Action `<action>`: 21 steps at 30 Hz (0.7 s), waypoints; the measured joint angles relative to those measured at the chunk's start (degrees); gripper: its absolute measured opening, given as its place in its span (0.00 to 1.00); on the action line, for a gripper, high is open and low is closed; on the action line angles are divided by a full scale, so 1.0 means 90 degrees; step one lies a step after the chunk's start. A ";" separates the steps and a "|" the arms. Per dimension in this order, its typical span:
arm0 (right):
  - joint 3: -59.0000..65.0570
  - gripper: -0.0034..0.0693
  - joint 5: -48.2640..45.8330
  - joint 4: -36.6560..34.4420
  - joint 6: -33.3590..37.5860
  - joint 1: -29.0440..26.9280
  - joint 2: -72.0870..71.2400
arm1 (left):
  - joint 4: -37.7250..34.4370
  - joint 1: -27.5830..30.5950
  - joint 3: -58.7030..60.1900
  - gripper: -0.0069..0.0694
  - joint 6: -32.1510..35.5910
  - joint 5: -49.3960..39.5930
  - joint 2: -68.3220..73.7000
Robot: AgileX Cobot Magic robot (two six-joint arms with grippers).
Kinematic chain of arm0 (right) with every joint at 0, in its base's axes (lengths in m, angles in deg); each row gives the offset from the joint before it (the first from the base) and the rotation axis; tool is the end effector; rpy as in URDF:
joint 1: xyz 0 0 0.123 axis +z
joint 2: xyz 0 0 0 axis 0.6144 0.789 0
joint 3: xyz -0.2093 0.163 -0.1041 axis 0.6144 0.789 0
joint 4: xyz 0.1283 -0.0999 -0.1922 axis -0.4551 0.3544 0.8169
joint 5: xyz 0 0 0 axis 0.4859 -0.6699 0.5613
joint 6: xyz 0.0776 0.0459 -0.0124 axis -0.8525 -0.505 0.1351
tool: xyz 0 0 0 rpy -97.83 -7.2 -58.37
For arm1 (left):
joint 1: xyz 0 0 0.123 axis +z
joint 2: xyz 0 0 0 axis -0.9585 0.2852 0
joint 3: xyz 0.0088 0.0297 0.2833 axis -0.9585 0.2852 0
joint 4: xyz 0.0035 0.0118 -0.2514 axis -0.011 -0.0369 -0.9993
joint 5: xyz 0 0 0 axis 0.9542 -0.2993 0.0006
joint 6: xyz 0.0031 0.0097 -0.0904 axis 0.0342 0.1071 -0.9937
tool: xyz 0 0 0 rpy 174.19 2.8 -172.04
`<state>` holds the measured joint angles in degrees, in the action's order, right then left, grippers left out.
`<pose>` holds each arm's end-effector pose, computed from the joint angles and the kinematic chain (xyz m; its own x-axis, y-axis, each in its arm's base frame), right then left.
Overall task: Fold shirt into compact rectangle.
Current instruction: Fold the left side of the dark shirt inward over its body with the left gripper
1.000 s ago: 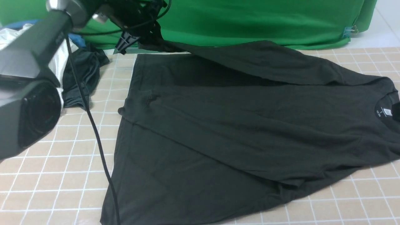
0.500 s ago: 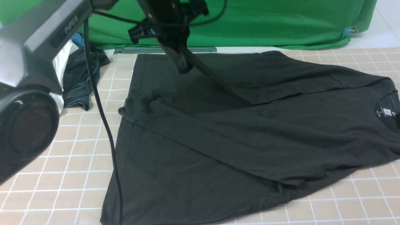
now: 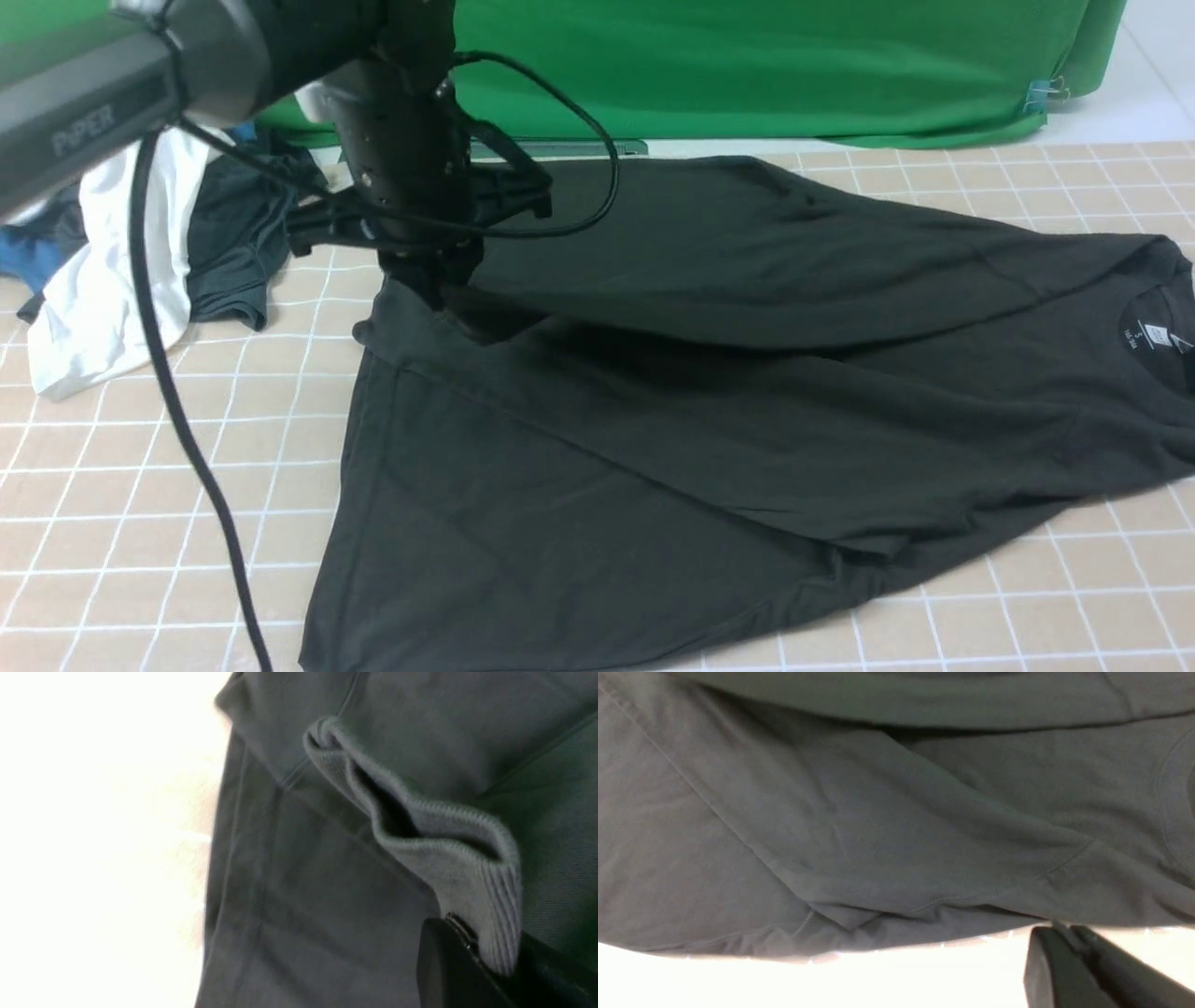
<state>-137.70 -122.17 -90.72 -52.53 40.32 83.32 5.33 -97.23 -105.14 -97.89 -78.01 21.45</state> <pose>0.1728 0.0244 0.3257 -0.7654 -0.0539 -0.6413 -0.1779 0.9754 0.1304 0.3723 -0.1541 0.2715 -0.9627 -0.1390 -0.2323 -0.1367 0.9903 -0.0259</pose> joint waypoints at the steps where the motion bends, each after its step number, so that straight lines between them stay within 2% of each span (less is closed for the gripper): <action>1: 0.0000 0.09 -0.0005 0.0000 0.0000 0.0000 0.0000 | -0.0009 0.0000 0.0045 0.12 0.0010 0.0000 0.0000; 8: 0.0000 0.09 -0.0005 0.0005 0.0000 0.0000 0.0000 | -0.0193 0.0000 0.0729 0.12 0.0030 0.0022 0.0137; 13: 0.0000 0.09 -0.0027 0.0005 0.0000 0.0000 0.0000 | -0.0292 0.0008 0.0795 0.19 0.0032 0.0022 0.0143; 17: 0.0000 0.10 -0.0040 0.0005 0.0000 0.0000 0.0000 | -0.0743 0.0032 0.0807 0.37 0.0137 0.0004 0.0138; 21: 0.0000 0.10 -0.0106 0.0005 -0.0006 0.0000 0.0000 | -0.1466 0.0032 0.0819 0.58 0.0553 0.0003 0.0016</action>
<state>-137.70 -123.13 -90.67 -52.58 40.32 83.32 -7.86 -96.95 -97.77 -92.91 -77.99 21.59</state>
